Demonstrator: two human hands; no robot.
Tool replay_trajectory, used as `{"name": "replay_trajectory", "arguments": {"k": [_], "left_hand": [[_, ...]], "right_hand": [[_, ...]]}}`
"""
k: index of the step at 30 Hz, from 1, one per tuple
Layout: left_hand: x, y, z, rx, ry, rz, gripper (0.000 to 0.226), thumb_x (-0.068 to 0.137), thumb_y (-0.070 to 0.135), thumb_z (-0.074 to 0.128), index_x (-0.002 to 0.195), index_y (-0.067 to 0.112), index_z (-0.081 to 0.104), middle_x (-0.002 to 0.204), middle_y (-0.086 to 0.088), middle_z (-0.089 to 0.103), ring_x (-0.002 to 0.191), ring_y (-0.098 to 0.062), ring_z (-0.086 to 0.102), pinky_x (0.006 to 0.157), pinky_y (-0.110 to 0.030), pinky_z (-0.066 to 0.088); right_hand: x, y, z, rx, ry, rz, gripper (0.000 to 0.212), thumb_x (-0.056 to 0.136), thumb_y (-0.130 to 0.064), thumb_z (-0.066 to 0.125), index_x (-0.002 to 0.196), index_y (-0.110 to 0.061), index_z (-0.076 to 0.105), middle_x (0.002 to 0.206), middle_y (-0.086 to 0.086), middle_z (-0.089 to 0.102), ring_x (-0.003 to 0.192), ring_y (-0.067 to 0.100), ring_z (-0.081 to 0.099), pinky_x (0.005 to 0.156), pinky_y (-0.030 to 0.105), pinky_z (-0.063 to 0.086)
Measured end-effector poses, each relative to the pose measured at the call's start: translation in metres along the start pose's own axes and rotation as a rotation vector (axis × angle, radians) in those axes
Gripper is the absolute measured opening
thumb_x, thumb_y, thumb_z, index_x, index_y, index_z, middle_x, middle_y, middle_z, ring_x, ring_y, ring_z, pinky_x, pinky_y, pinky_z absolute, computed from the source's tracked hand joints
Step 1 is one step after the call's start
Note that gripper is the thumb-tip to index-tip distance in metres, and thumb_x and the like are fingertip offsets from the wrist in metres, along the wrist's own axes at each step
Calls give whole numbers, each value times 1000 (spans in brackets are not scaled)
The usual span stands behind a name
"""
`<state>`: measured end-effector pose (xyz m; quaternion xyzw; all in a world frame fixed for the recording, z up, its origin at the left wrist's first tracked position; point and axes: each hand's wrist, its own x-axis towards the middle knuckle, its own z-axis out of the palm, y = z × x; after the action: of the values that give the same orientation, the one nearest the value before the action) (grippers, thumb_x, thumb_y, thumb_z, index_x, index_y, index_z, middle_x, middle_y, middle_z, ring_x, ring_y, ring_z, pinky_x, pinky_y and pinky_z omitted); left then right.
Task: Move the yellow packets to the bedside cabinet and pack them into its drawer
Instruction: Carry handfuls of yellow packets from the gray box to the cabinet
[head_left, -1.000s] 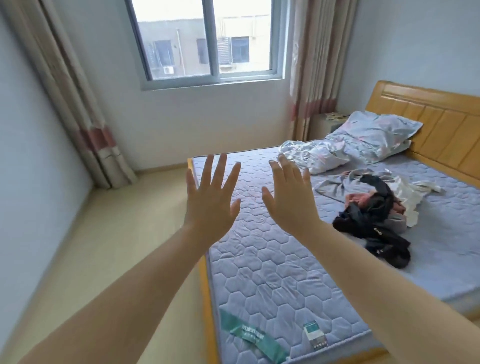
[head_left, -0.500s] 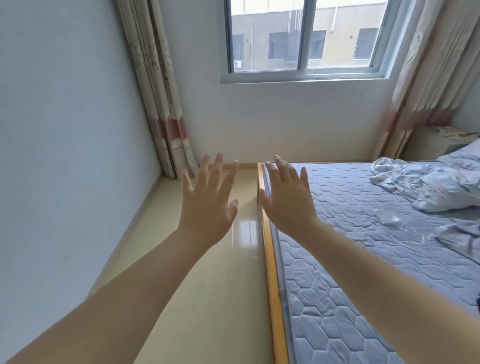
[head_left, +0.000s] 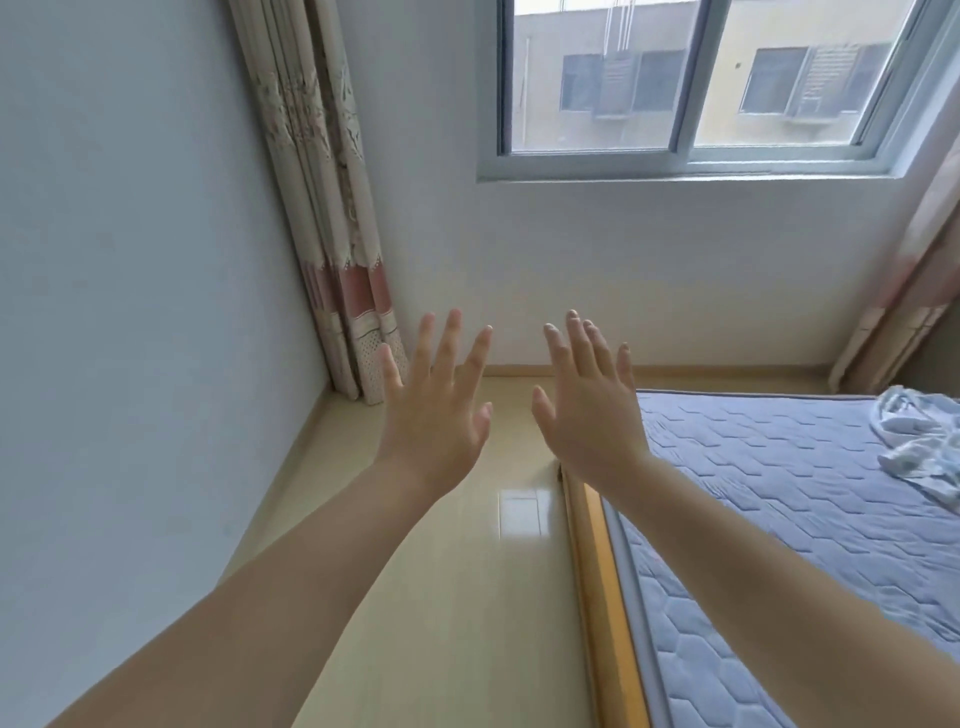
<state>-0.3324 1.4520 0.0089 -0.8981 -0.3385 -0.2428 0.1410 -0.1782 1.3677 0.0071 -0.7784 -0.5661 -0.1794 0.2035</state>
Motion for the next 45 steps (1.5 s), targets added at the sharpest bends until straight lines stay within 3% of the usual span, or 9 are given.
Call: {"name": "replay_trajectory", "arguments": {"k": [4,9,14,18,24,32,40,45], "left_hand": [[91,-69,67,14,69,73,85,87,39,58,150,25,4,159,-12,15,146,-34,11,108,-66,13],[227,-138,138,10,50,173,83,84,39,61,150,21,14,159,-13,15,146,-35,12,108,-66,12],[365,-160,204,-61,59,191,75,89,42,48,152,22,12,160,-12,10,147,-34,6,107,-61,2],[461,-145,265,-146,40,190,69,88,48,24,151,23,14,161,-11,9,148,-33,5,109,-63,7],[625,-119,367,-164,64,253,74,93,45,44,150,26,1,161,-8,-2,148,-31,-5,109,-59,-5],[822,-83,481,-221,9,332,75,97,46,34,151,27,-14,157,-3,-25,143,-25,-27,107,-54,-18],[1022,-19,615,-378,-19,533,75,97,43,39,152,27,-9,159,-3,-20,145,-26,-22,112,-56,-11],[1127,65,668,-460,-43,705,74,97,44,38,152,27,-9,159,-3,-19,145,-25,-22,113,-56,-9]], "right_hand": [[105,5,62,-66,22,16,67,96,-36,43,152,-14,14,160,11,6,147,27,6,116,51,5],[236,20,122,-101,20,105,68,98,-38,39,153,-17,5,161,9,-3,148,25,-3,117,49,-1],[351,68,164,-139,34,183,68,97,-39,41,153,-16,9,160,10,2,148,27,2,116,49,0],[426,125,205,-168,128,225,67,94,-37,49,150,-12,22,158,14,15,146,32,15,115,52,6],[563,244,277,-184,168,304,69,93,-37,52,150,-13,23,158,14,18,145,33,18,114,51,6],[715,383,348,-215,166,374,67,94,-36,49,151,-15,20,159,11,14,146,30,12,115,49,1],[840,539,415,-381,213,567,64,90,-39,38,147,-11,29,156,16,23,143,33,23,112,57,13],[876,639,419,-508,208,748,66,89,-31,57,146,-9,33,155,17,25,142,34,25,111,58,15]]}}
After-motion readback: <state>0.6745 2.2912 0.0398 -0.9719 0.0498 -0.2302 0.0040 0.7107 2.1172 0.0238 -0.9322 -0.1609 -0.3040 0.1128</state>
